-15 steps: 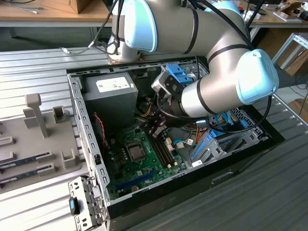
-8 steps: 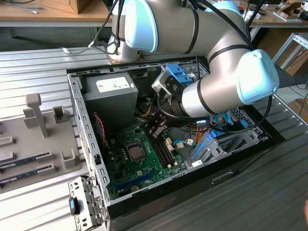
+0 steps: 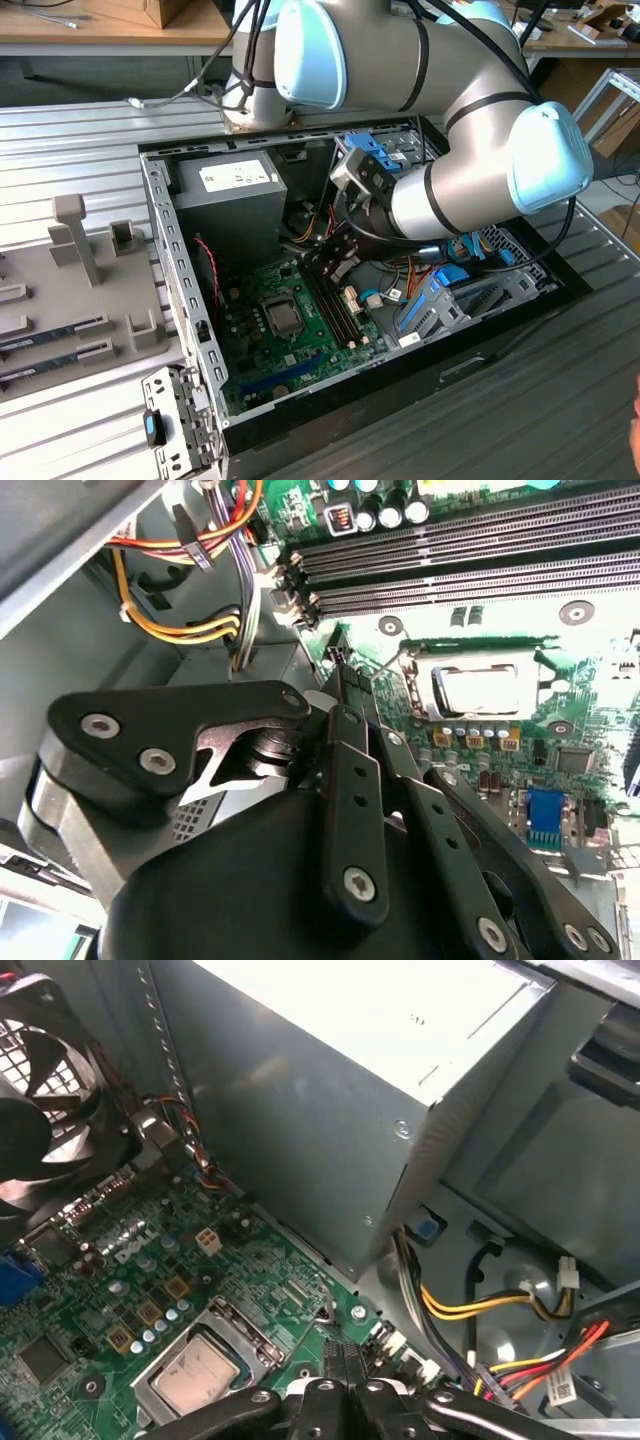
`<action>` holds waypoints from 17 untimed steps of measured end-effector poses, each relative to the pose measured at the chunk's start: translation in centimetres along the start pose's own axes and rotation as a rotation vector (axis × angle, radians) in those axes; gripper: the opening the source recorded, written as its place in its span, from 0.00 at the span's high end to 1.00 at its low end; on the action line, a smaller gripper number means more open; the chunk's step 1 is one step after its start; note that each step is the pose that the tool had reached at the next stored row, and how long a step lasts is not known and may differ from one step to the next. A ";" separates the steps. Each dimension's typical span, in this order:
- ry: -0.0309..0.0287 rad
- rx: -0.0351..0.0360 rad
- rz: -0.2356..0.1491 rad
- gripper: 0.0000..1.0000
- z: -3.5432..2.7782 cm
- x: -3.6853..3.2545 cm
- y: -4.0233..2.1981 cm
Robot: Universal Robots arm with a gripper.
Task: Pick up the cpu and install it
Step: 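Close the cpu cover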
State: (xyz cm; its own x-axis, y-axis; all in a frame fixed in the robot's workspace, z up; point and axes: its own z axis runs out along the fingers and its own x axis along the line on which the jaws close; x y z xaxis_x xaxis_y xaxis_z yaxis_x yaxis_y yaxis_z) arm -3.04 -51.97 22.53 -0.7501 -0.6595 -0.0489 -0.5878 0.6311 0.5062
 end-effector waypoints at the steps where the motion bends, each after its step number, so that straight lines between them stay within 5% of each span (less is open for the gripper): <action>1: -0.0004 -0.0011 0.000 0.89 -0.05 -0.11 -0.08; 5: -0.0004 -0.0036 0.000 0.89 -0.32 -0.52 -0.28; 17: 0.0027 -0.0040 -0.005 0.89 0.47 -1.90 1.10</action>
State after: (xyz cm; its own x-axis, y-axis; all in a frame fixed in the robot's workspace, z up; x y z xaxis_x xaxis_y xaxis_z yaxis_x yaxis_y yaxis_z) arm -2.41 -49.83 22.77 -0.7462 -0.6638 -0.0492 -0.5905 0.6260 0.5094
